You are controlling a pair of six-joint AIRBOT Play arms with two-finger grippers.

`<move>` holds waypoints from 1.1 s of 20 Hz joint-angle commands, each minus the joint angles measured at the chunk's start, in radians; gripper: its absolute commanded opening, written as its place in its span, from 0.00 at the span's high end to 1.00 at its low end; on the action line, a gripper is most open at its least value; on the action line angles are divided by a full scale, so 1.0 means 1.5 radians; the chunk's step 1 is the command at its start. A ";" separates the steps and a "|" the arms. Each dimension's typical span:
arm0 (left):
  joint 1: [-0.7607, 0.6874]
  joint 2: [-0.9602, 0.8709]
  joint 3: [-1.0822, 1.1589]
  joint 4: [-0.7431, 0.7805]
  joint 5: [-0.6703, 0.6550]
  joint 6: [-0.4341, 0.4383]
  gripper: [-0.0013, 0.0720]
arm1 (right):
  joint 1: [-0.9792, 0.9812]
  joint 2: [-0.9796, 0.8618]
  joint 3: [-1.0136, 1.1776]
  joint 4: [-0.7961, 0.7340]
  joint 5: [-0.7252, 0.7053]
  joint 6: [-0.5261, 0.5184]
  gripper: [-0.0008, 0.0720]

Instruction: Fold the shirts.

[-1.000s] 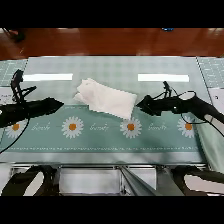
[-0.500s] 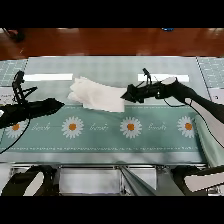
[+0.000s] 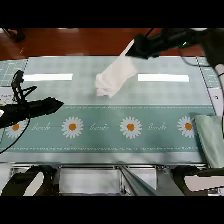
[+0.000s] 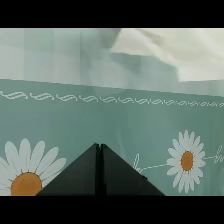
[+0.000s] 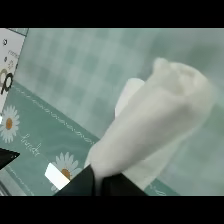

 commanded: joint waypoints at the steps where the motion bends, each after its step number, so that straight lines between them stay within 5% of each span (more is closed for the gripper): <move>1: 0.000 0.000 0.000 0.000 -0.005 0.000 0.95 | -0.063 0.024 0.122 -0.073 0.101 0.082 0.95; 14: 0.000 0.000 0.000 -0.046 -0.005 -0.010 0.95 | -0.607 0.223 0.076 -0.014 0.322 0.144 0.96; 22: 0.000 0.000 0.000 -0.057 0.090 0.056 0.95 | -0.847 0.387 -0.154 -0.180 0.374 0.145 0.95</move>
